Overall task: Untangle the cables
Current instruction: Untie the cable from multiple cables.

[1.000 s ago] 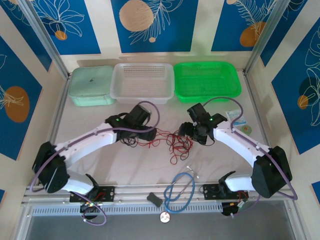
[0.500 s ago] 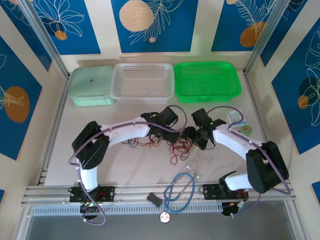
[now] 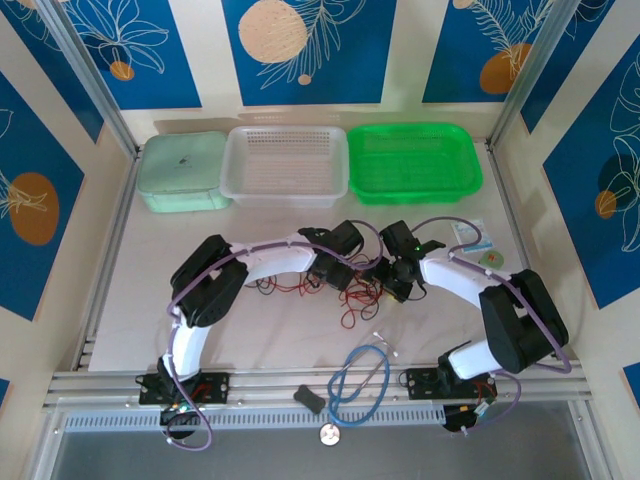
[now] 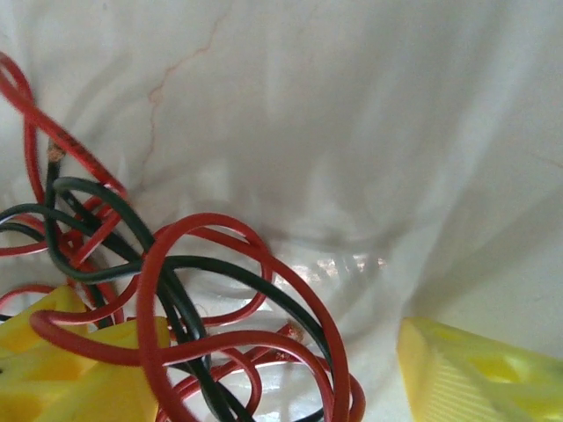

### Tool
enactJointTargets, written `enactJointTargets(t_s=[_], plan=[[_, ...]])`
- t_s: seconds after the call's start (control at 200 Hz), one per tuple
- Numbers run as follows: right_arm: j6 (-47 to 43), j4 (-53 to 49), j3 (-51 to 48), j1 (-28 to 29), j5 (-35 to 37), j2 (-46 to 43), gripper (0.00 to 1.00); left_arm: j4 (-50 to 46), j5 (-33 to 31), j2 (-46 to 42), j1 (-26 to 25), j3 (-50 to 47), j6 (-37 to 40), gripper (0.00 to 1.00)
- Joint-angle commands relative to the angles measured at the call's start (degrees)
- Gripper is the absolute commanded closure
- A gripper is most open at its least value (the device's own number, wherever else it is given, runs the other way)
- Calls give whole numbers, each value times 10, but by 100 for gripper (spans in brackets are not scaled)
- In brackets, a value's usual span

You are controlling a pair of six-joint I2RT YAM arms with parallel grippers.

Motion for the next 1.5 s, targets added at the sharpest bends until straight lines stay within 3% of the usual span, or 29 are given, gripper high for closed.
enactJointTargets(t_s=[0.0,0.08,0.25,0.29,0.385,0.655,0.825,1.186,1.336,1.496], plan=[[10,6,-14,-3,8,15,37,-30,-44,16,5,-12,9,42],[9,8,-19,-3,14,26,47,-22,-54,8,14,-37,3,61],[6,5,-20,-1,24,30,79,-6,-75,-17,43,-94,-12,95],[3,-2,-18,-1,30,27,87,-5,-84,-24,51,-107,-15,100],[-10,-32,-6,-1,55,17,100,-2,-105,-45,71,-137,-25,100],[-42,-110,22,-9,131,-22,100,18,-127,-123,137,-225,-40,100],[-63,-127,29,-33,142,-37,100,19,-131,-148,154,-244,-40,100],[-99,-133,50,-67,134,-49,70,35,-95,-165,157,-242,-37,100],[-115,-138,63,-78,132,-49,67,43,-63,-191,153,-228,-18,100],[-124,-147,83,-79,118,-53,67,29,-43,-231,140,-190,6,79]])
